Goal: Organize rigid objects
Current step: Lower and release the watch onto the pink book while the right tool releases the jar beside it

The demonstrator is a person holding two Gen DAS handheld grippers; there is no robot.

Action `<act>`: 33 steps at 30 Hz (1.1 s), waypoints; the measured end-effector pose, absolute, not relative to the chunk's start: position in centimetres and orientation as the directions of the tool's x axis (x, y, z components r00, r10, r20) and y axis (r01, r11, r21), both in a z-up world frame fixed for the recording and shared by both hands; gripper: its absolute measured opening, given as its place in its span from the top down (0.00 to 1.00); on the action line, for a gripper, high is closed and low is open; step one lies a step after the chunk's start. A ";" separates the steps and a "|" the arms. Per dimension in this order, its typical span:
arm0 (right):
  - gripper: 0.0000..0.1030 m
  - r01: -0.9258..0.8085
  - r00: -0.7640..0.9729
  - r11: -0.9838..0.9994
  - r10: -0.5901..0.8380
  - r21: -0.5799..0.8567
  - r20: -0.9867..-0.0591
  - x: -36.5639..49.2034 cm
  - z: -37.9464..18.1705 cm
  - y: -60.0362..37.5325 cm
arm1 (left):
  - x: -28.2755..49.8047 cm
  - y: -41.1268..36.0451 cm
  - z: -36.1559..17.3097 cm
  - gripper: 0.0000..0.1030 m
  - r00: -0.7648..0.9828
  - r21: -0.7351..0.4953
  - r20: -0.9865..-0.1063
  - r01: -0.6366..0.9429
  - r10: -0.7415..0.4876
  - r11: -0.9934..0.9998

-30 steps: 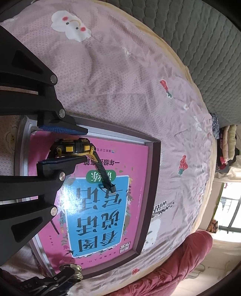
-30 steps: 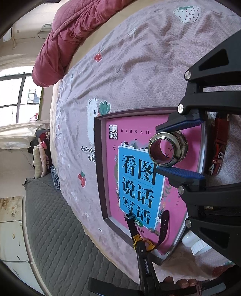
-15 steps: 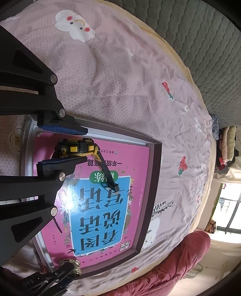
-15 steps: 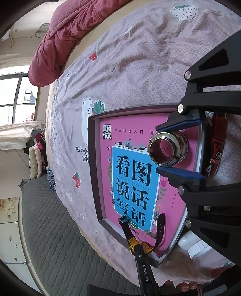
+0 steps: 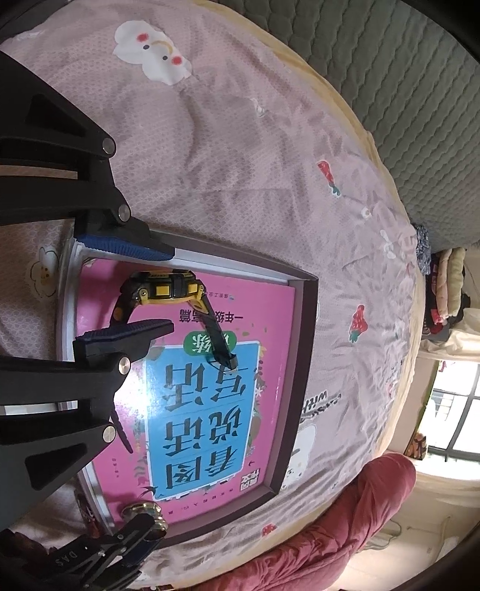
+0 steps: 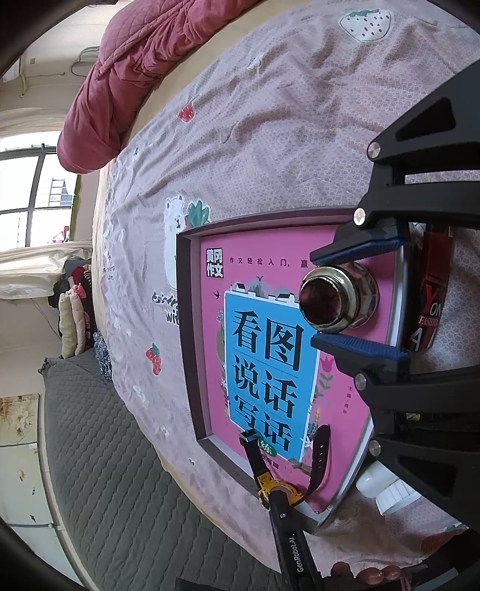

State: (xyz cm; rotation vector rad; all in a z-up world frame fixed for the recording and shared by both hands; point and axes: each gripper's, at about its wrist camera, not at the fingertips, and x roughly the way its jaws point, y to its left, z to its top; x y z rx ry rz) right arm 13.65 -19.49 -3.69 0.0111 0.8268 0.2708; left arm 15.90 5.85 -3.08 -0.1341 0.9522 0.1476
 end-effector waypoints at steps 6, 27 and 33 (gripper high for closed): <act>0.61 -0.231 0.656 0.965 0.249 0.124 -0.712 13.5 -3.2 -19.7 | 15.7 5.9 -2.8 0.67 0.580 -0.045 -0.811 -0.188 0.074 0.981; 0.49 -0.267 0.750 0.957 0.280 0.113 -0.599 11.9 -0.1 -19.9 | 13.7 4.8 -0.9 0.44 0.624 -0.065 -0.780 -0.153 0.046 0.986; 0.48 -0.275 0.765 0.956 0.282 0.102 -0.579 11.3 0.6 -20.0 | 12.9 4.2 -0.4 0.43 0.635 -0.060 -0.771 -0.134 0.039 0.989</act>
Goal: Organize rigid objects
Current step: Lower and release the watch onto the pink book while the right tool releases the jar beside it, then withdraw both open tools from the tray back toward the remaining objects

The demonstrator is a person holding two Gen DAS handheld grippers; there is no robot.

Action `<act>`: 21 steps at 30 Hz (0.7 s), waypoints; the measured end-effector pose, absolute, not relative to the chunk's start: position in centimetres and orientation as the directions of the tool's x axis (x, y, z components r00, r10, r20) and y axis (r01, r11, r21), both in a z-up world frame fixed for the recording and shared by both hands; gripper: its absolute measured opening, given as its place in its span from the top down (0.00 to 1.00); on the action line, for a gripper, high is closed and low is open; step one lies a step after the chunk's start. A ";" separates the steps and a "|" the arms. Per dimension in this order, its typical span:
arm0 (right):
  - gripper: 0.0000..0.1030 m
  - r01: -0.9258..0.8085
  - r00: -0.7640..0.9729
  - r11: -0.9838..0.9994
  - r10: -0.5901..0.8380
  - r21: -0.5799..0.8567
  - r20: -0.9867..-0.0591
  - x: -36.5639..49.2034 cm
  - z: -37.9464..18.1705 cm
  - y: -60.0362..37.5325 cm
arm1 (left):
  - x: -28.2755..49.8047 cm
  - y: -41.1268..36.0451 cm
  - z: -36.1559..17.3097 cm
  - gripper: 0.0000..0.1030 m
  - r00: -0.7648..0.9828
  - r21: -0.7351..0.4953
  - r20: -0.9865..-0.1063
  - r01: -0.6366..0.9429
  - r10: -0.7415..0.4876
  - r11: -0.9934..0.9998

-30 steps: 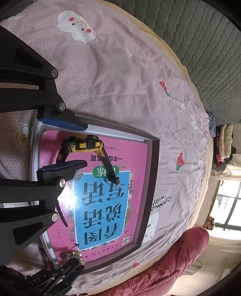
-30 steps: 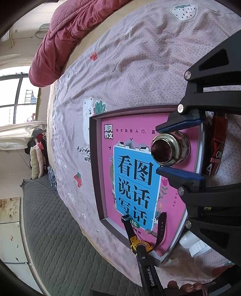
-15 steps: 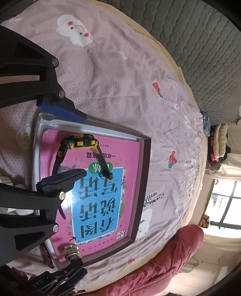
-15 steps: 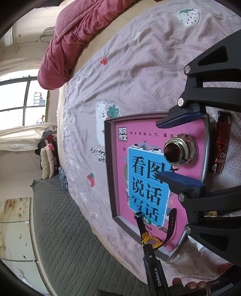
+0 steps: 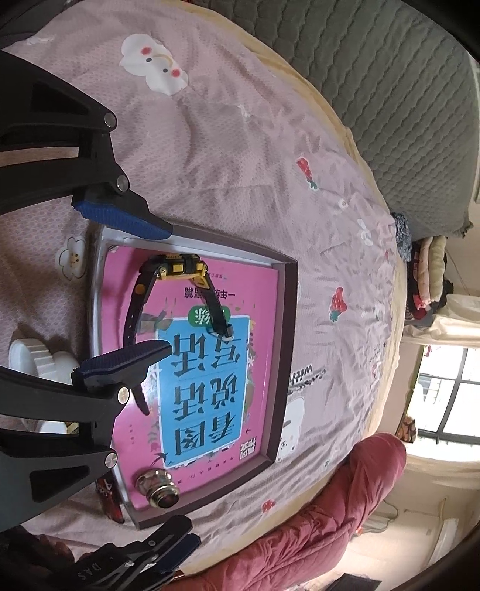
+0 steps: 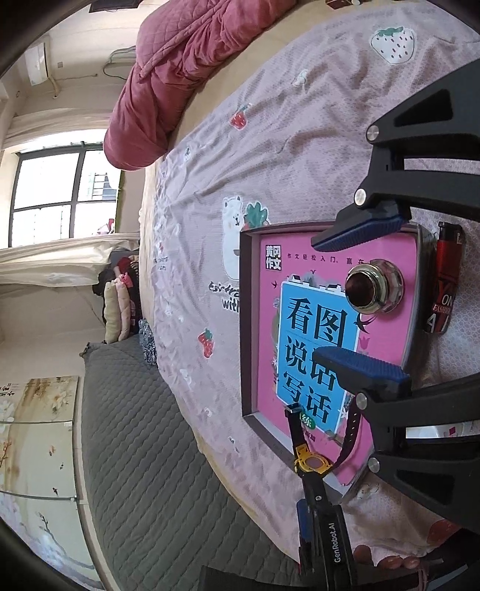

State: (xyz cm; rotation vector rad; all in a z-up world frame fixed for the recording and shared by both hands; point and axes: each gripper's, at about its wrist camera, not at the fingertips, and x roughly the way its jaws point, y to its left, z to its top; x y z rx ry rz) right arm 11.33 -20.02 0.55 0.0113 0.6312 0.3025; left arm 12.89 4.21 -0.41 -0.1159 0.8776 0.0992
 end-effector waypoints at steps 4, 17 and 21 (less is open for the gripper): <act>0.48 -0.273 0.775 0.957 0.277 0.095 -0.568 10.8 1.0 -20.4 | 12.4 3.9 -0.1 0.43 0.639 -0.062 -0.768 -0.120 0.029 0.991; 0.48 -0.261 0.791 0.961 0.267 0.091 -0.551 8.4 2.2 -21.0 | 10.6 3.5 1.3 0.43 0.657 -0.067 -0.754 -0.091 0.010 0.994; 0.48 -0.256 0.786 0.961 0.267 0.100 -0.557 7.9 2.2 -20.9 | 10.0 3.6 1.7 0.42 0.661 -0.071 -0.750 -0.090 0.006 0.993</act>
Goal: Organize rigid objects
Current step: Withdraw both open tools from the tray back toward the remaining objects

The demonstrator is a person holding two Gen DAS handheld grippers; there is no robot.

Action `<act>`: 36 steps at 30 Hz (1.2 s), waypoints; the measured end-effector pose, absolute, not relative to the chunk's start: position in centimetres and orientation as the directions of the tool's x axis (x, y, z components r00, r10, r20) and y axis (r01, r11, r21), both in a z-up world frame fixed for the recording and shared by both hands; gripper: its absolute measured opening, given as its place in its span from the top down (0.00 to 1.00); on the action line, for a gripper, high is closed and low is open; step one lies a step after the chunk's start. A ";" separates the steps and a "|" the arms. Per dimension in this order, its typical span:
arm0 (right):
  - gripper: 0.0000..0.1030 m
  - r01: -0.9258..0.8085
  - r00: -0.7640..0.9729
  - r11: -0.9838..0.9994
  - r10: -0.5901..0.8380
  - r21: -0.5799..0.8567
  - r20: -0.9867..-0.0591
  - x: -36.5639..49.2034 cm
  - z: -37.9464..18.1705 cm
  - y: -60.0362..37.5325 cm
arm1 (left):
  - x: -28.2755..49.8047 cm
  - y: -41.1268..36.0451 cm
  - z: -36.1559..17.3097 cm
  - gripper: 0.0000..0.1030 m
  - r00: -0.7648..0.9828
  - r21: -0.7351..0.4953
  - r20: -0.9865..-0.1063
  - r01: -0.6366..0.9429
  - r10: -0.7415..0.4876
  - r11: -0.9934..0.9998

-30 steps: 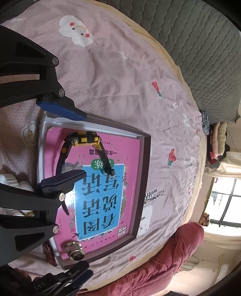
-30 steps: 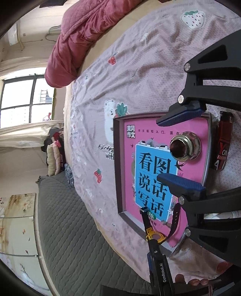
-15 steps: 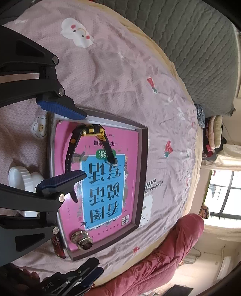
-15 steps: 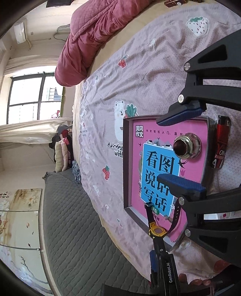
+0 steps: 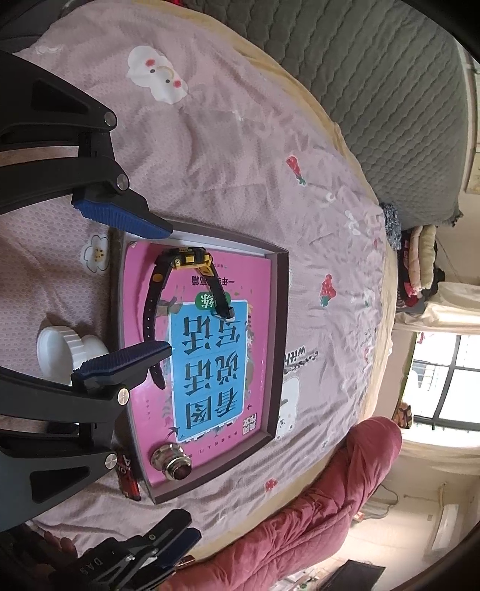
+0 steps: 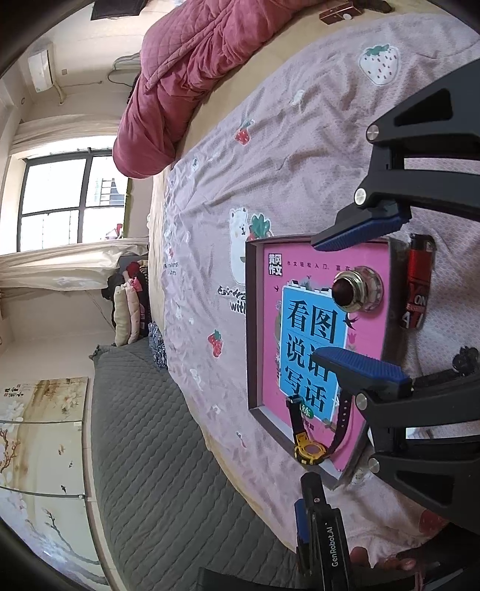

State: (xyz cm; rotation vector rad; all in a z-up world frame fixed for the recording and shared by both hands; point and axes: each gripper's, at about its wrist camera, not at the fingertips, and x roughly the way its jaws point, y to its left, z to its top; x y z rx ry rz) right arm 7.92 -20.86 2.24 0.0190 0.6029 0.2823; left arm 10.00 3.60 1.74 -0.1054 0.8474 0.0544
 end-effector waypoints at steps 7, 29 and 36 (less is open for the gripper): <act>0.48 -0.253 0.788 0.963 0.262 0.095 -0.557 6.8 2.5 -20.8 | 8.9 3.6 2.1 0.42 0.661 -0.077 -0.750 -0.081 -0.004 0.994; 0.48 -0.283 0.761 0.955 0.279 0.088 -0.586 3.1 3.2 -20.2 | 5.8 2.6 3.0 0.40 0.666 -0.064 -0.746 -0.032 -0.026 0.997; 0.48 -0.290 0.744 0.954 0.278 0.081 -0.608 2.0 2.9 -20.0 | 5.1 2.5 3.1 0.37 0.666 -0.064 -0.745 -0.025 -0.031 0.998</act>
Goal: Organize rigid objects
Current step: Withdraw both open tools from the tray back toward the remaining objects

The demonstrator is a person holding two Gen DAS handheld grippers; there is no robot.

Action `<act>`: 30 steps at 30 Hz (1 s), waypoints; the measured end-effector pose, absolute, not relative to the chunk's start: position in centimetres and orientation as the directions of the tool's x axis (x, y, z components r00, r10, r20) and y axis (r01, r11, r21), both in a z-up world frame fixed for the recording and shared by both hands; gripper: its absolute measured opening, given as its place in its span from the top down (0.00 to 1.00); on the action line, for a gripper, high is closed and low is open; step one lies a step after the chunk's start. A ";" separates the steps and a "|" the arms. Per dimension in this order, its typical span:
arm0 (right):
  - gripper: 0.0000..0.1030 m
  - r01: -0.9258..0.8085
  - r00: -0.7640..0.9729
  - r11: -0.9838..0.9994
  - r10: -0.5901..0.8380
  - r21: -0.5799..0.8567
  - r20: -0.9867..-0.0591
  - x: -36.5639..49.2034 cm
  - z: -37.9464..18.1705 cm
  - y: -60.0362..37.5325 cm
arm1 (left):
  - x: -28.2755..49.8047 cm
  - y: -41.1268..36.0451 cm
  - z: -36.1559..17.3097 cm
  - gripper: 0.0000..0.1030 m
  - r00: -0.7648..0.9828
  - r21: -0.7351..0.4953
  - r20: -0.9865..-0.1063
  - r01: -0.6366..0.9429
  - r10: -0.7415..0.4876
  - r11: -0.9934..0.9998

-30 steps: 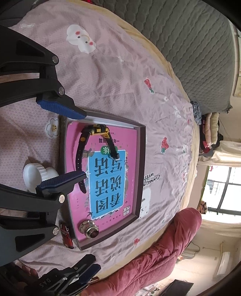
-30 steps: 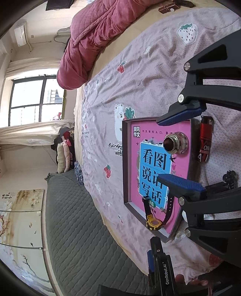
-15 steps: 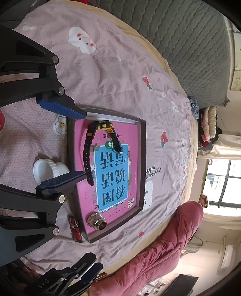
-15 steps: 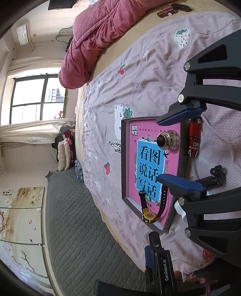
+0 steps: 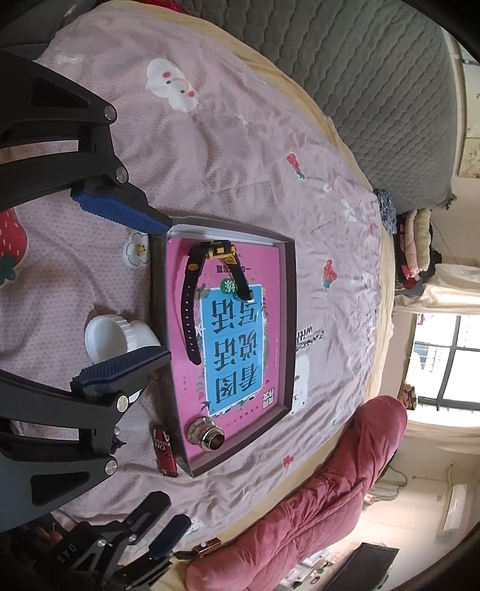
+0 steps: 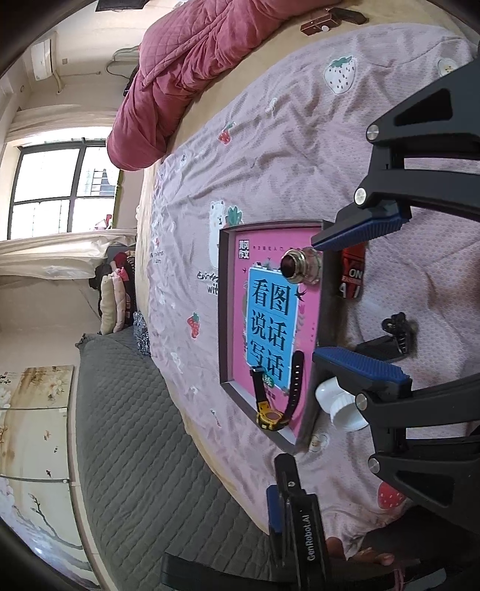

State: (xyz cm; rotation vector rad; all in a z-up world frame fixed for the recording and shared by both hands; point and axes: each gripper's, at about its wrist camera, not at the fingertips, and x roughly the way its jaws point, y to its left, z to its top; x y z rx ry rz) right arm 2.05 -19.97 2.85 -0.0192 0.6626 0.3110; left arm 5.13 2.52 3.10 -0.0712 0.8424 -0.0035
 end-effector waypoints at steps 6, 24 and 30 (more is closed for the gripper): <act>0.48 -0.293 0.723 0.952 0.281 0.089 -0.631 1.3 2.4 -20.0 | 4.4 2.4 3.1 0.36 0.662 -0.058 -0.749 -0.014 -0.034 0.998; 0.48 -0.239 0.697 0.964 0.255 0.118 -0.670 0.8 1.7 -21.6 | 2.9 1.7 1.4 0.36 0.619 -0.046 -0.784 0.022 -0.050 0.999; 0.48 -0.215 0.694 0.970 0.233 0.112 -0.681 1.0 1.4 -22.4 | 2.6 1.6 0.7 0.36 0.603 -0.045 -0.796 0.029 -0.053 0.999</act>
